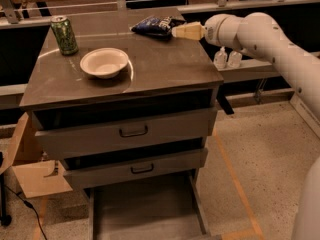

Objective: Place blue chip bag into bottom drawer

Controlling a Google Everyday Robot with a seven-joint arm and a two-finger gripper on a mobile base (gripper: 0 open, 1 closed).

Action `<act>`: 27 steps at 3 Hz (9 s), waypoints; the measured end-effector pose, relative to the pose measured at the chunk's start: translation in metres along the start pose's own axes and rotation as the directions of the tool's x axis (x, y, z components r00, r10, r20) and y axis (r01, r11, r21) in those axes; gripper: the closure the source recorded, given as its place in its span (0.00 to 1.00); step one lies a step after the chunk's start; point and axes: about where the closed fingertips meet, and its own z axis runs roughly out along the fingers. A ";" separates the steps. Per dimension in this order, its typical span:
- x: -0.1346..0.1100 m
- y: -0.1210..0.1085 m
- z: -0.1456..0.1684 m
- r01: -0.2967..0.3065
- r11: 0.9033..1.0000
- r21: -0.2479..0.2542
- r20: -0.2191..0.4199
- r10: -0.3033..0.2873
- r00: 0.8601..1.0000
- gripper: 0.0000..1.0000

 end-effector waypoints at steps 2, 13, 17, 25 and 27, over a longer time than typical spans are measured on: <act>-0.005 0.031 0.072 -0.011 0.994 -0.111 0.032 0.015 0.999 0.00; 0.014 0.023 -0.053 -0.051 0.998 0.044 -0.082 0.055 0.995 1.00; 0.042 0.074 -0.136 -0.072 0.997 0.034 -0.209 0.077 0.975 1.00; 0.266 0.245 -0.255 -0.357 0.933 0.044 -0.601 0.310 0.737 1.00; 0.383 0.311 -0.227 -0.455 0.890 0.035 -0.665 0.361 0.654 1.00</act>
Offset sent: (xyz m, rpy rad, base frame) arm 0.0714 0.0769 -0.0076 0.0470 -0.0101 0.1327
